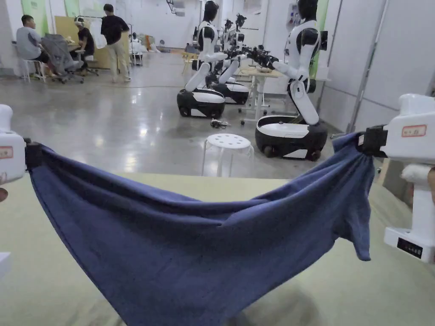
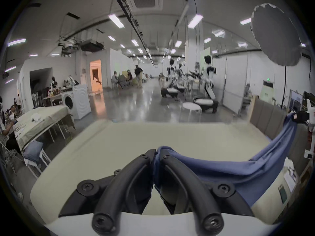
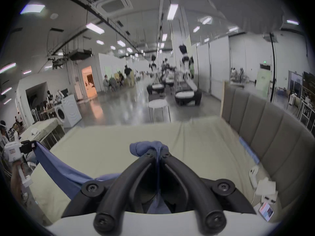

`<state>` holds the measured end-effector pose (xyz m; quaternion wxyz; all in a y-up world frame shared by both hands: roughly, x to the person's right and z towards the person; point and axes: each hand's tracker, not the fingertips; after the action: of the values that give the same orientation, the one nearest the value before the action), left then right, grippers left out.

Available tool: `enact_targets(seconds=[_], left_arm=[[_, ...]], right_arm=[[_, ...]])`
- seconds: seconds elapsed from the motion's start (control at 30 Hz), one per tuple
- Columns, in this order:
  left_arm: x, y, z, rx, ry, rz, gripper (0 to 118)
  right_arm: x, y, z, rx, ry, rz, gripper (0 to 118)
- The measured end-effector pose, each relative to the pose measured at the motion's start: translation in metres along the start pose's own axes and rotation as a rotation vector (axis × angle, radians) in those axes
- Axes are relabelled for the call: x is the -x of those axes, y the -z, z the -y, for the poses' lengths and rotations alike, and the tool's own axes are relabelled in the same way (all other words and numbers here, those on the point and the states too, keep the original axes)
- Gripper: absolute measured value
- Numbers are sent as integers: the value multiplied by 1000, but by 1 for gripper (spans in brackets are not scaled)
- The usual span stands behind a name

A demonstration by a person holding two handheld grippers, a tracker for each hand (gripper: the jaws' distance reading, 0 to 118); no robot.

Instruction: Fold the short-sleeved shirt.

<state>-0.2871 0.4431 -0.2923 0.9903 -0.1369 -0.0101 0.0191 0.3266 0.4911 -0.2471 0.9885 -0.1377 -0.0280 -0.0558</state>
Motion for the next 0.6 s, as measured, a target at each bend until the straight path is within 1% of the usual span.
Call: enact_targets(seconds=[0.07,0.13,0.27,0.37,0.43,0.5,0.6], left_arm=[[-2,-2,-32,-37,-18,18,6],[-4,1,-58,-81,-30,8,6],[-3,17,-79,-102,-4,-24,6],[-5,40,-62,-48,20,-43,6],[-2,62,-34,11,-22,-47,6],[-2,76,-5,30,-54,-54,6],[1,83,22,43,-67,-52,6]], right_arm=[[5,-10,-29,-64,18,-7,3],[9,-15,-52,-110,4,7,3],[12,-3,-68,-129,1,27,3],[10,23,-53,-100,-1,62,3],[6,41,-30,-58,15,83,3],[1,57,0,-26,48,113,3],[-11,63,29,-12,93,124,3]])
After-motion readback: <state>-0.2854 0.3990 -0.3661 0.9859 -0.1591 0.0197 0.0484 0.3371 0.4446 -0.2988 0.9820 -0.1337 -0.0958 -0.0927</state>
